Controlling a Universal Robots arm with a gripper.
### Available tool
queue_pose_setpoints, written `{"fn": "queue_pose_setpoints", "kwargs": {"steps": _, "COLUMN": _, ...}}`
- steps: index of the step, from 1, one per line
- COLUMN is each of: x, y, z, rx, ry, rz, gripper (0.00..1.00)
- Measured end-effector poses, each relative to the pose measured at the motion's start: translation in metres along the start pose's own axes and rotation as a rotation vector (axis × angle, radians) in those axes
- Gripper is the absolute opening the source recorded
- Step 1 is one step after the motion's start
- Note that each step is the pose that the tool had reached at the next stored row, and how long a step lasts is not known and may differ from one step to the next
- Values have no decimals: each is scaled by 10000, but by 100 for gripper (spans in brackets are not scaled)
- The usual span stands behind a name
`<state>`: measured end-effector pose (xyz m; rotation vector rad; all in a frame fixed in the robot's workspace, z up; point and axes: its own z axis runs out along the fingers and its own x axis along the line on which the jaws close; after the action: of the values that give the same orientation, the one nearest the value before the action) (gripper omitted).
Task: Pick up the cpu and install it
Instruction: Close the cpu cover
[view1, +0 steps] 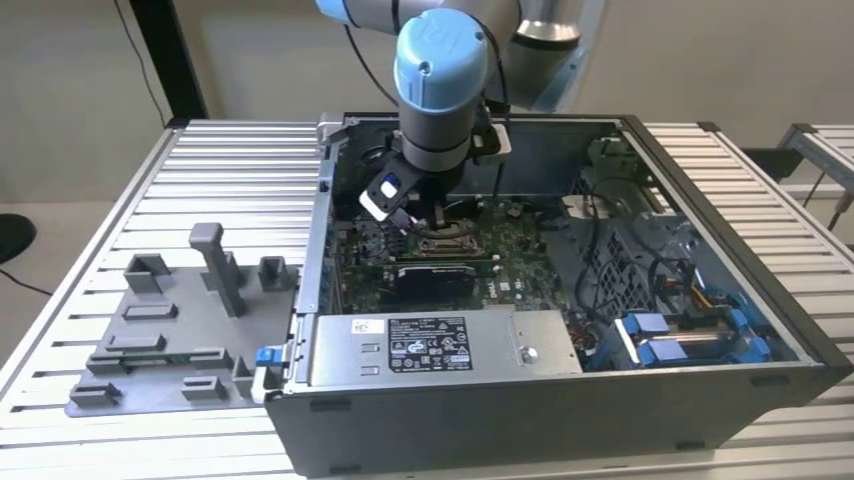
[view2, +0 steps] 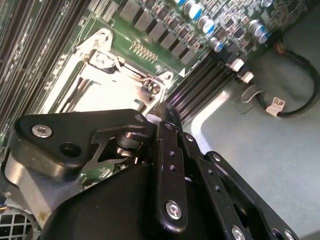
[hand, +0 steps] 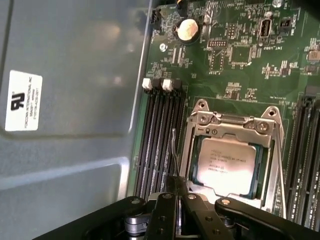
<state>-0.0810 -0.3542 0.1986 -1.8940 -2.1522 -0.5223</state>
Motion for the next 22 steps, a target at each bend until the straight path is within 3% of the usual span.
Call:
{"fn": "queue_pose_setpoints", "kwargs": {"steps": 5, "x": -11, "y": 54, "z": 10, "rx": 9, "ry": 1, "rz": -9, "gripper": 0}}
{"fn": "queue_pose_setpoints", "kwargs": {"steps": 22, "x": -41, "y": 156, "z": 52, "rx": 25, "ry": -24, "rz": -19, "gripper": 0}}
